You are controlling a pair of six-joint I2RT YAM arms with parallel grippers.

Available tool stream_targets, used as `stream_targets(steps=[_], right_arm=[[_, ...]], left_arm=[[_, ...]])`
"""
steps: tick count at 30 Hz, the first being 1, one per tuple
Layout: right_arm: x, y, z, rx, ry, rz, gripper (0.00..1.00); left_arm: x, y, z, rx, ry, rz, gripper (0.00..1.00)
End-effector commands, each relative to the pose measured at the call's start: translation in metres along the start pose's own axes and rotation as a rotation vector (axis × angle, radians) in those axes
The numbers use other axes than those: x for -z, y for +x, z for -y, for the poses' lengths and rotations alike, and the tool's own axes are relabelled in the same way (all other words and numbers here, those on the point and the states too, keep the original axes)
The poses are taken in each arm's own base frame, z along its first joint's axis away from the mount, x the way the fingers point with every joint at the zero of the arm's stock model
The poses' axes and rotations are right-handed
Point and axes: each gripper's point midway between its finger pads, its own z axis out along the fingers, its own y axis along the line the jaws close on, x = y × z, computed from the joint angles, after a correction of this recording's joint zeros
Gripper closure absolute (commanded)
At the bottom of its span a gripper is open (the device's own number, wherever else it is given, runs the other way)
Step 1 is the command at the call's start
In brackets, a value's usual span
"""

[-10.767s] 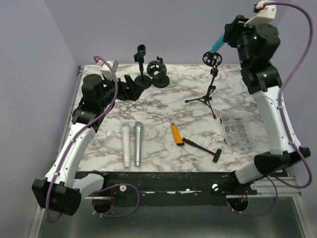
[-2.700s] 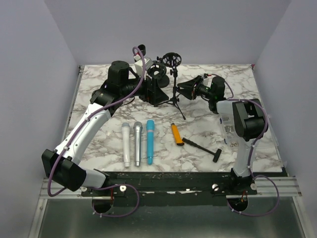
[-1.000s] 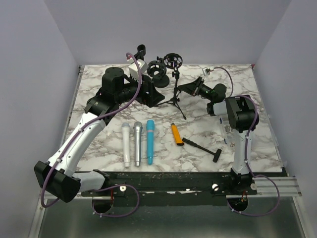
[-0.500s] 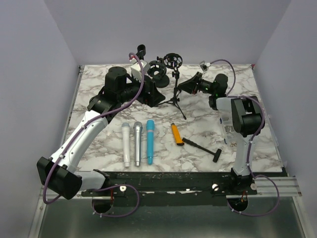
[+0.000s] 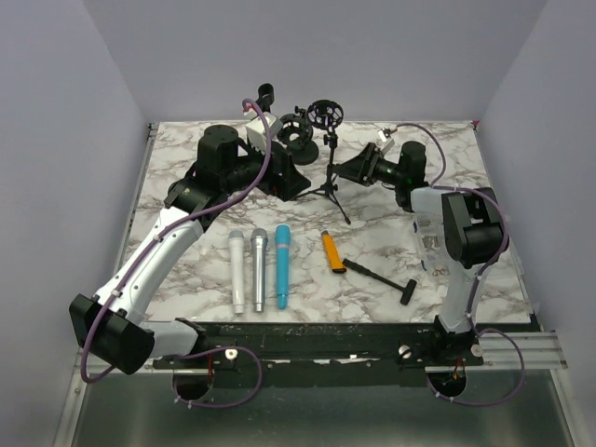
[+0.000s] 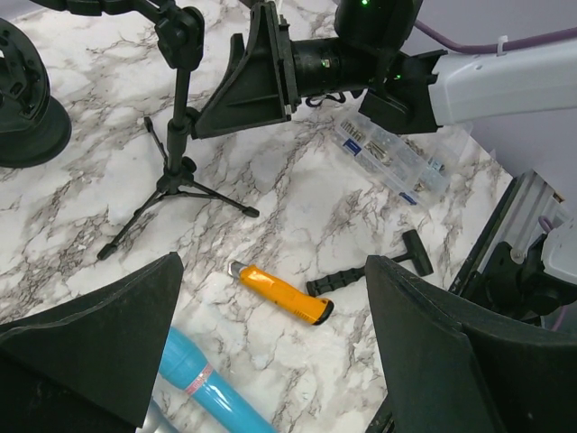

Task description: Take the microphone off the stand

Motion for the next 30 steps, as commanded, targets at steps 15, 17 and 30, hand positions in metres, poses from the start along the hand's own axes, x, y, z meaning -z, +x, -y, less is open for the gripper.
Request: stream_targets(steps=[15, 17, 30], right_arm=[[0.010, -0.035, 0.007, -0.877, 0.473, 0.255, 0.31], [0.008, -0.039, 0.011, -0.896, 0.505, 0.276, 0.32], [-0.014, -0.028, 0.000, -0.946, 0.582, 0.294, 0.43]], left_arm=[[-0.004, 0.000, 0.006, 0.003, 0.033, -0.010, 0.16], [-0.004, -0.001, 0.007, 0.004, 0.037, -0.009, 0.16], [0.000, -0.005, 0.007, -0.011, 0.027, 0.001, 0.16]])
